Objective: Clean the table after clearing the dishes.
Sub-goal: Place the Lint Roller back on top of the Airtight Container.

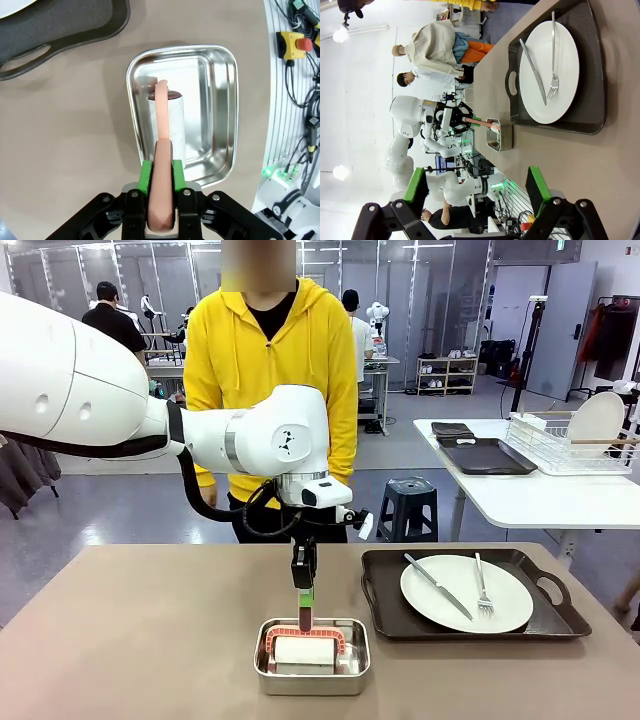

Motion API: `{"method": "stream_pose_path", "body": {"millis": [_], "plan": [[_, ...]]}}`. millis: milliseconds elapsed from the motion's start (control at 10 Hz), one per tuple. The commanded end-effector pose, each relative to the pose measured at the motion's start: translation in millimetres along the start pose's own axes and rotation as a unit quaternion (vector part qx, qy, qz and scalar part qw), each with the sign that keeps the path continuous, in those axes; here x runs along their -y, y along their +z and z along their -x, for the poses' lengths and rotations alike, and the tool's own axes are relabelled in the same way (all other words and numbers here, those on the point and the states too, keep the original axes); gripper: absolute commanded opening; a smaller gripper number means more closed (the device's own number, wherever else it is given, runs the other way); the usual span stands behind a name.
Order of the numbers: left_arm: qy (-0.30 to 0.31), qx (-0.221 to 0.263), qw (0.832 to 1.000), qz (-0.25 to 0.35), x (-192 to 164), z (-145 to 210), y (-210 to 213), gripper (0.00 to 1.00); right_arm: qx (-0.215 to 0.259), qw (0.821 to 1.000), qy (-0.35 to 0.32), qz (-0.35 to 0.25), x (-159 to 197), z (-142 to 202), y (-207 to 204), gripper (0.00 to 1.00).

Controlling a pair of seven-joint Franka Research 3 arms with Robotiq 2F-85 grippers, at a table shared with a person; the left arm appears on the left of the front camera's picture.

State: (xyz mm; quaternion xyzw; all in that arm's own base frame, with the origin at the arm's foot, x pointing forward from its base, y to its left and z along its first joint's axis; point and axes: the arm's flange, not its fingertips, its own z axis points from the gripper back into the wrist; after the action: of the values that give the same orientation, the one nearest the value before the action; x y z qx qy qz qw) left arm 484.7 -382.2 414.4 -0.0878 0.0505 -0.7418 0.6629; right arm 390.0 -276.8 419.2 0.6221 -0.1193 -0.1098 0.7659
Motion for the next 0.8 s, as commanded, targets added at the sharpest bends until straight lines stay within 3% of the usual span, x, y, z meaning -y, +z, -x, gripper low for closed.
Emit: {"method": "stream_pose_path", "body": {"millis": [0,200,700], "plan": [[0.006,0.002,1.000,0.010,-4.6,-2.3,-40.9,0.21,0.000,1.000,0.003,-0.002,-3.5,1.8,0.9,1.00],[0.012,0.008,1.000,0.001,-5.7,-1.1,-35.5,0.21,0.000,1.000,0.003,-0.002,-3.5,1.8,0.9,1.00],[0.021,0.017,1.000,-0.008,-4.2,1.2,-25.9,0.59,0.000,1.000,0.003,-0.002,-3.5,1.8,0.9,1.00]]}}
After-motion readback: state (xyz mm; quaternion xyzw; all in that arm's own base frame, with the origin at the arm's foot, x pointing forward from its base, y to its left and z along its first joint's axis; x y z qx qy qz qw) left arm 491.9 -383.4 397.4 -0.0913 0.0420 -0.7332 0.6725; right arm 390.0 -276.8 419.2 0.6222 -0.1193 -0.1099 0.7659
